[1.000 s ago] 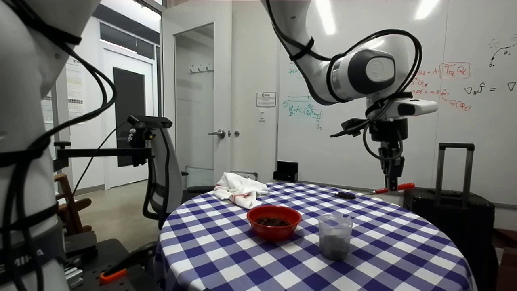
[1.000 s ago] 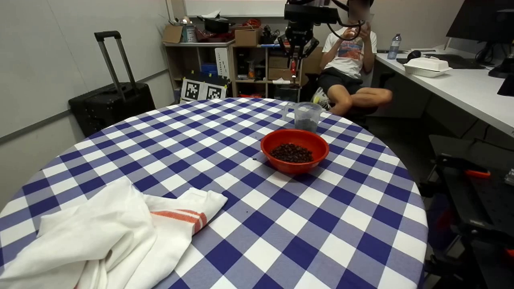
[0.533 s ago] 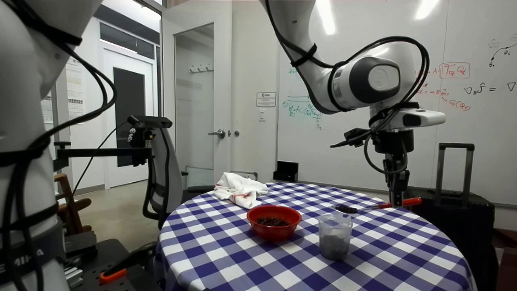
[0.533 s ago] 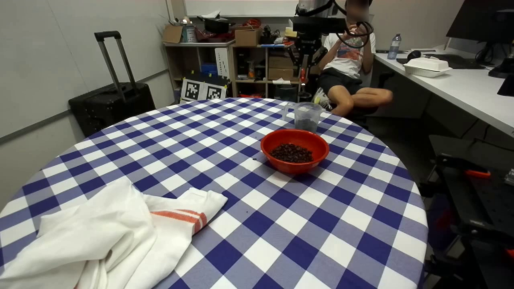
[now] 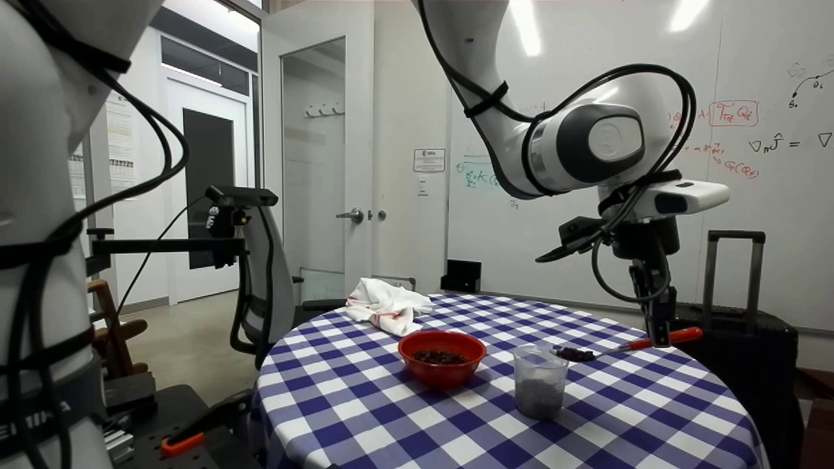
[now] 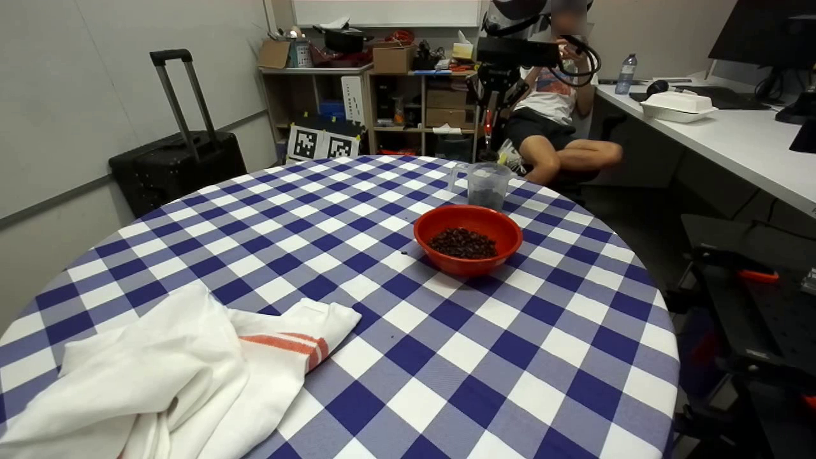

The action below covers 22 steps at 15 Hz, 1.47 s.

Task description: Transfer a spoonful of contents from the orange bowl into the transparent bowl

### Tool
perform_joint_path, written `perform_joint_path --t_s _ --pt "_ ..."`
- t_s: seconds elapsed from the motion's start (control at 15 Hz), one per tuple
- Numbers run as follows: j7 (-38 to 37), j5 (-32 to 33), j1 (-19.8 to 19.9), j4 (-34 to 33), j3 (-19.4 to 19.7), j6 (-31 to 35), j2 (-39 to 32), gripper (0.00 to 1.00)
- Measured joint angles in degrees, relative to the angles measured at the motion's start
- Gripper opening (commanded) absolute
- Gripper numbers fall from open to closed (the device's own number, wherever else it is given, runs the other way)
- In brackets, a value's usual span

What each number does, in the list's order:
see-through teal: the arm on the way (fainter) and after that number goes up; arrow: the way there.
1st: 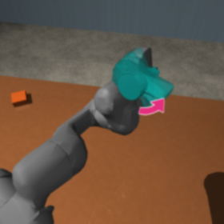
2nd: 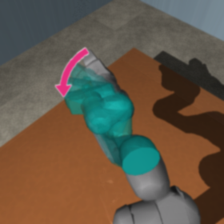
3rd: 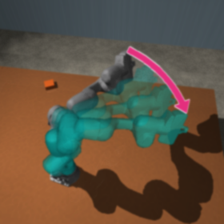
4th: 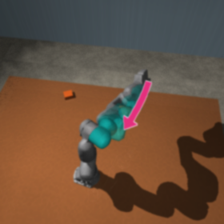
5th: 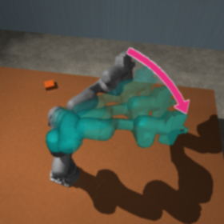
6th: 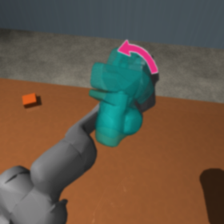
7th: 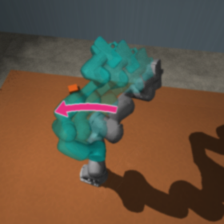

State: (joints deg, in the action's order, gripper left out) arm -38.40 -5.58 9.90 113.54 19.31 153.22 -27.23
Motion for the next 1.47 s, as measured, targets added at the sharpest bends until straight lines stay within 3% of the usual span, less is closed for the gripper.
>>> perform_joint_path --t_s 0.53,0.87,1.2,1.47 --pt "-0.92 0.64 -3.70 7.13 2.41 2.97 5.42 0.05" --pt "-4.88 5.58 -6.72 11.74 4.89 10.86 8.32 0.05" --pt "-10.63 12.09 -12.81 15.70 10.62 18.17 8.52 0.05" --pt "-15.07 16.26 -19.84 18.15 17.41 22.35 8.37 0.05"
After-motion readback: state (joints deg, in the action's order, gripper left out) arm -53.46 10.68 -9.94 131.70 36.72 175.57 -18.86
